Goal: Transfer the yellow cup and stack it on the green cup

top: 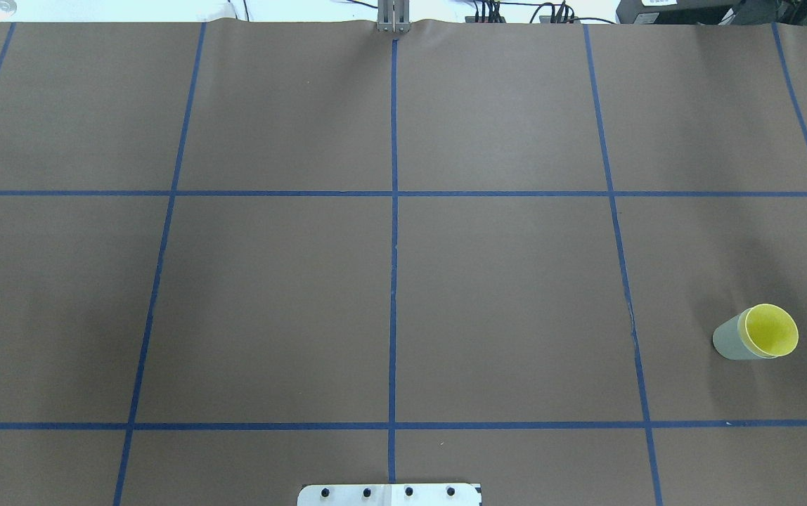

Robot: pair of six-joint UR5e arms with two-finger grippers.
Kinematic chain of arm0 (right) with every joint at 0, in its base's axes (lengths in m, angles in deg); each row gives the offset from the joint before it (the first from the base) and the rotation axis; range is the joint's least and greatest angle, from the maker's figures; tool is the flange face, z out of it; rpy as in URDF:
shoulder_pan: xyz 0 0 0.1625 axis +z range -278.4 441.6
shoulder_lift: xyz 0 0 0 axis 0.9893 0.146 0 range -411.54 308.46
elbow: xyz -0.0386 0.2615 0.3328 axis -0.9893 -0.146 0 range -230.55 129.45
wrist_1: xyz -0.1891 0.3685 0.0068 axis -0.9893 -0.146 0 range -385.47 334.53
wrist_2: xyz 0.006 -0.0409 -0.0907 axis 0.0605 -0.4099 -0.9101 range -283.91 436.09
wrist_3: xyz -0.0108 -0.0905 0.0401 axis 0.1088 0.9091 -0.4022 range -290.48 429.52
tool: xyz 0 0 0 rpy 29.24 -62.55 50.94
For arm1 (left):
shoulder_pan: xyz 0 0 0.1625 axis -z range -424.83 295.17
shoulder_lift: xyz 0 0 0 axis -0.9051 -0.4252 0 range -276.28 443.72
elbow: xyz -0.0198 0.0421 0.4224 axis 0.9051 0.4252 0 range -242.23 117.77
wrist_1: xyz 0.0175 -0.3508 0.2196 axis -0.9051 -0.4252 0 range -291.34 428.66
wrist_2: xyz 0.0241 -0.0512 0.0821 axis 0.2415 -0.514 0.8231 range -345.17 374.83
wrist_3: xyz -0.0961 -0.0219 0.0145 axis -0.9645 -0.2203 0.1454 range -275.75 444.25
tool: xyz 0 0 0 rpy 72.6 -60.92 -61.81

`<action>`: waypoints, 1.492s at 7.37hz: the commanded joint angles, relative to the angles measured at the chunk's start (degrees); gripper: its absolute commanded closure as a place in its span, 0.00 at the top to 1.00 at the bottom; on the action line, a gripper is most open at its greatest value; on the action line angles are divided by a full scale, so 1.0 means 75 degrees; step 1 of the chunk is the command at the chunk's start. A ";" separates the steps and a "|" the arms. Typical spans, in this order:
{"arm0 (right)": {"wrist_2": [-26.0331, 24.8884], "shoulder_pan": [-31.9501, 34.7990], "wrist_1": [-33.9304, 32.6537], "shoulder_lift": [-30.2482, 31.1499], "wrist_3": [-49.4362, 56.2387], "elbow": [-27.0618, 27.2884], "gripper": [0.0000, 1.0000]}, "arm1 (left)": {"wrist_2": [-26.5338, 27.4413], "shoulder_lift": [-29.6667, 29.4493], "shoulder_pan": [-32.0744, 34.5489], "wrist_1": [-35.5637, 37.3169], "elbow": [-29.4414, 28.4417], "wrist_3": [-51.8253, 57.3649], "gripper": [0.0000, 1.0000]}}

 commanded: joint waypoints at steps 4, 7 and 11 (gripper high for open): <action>0.0006 0.0135 0.0096 0.0830 0.0500 0.0522 1.00 | 0.0037 0.0232 0.0090 0.0040 0.0402 -0.0466 1.00; 0.0029 0.0253 0.0049 0.0971 0.0500 0.0581 1.00 | 0.0026 0.0396 0.0090 -0.0006 0.0402 -0.0419 1.00; 0.0006 0.0253 0.0014 0.0901 0.0500 0.0558 1.00 | 0.0467 0.0619 0.0206 -0.0065 0.0215 0.0441 1.00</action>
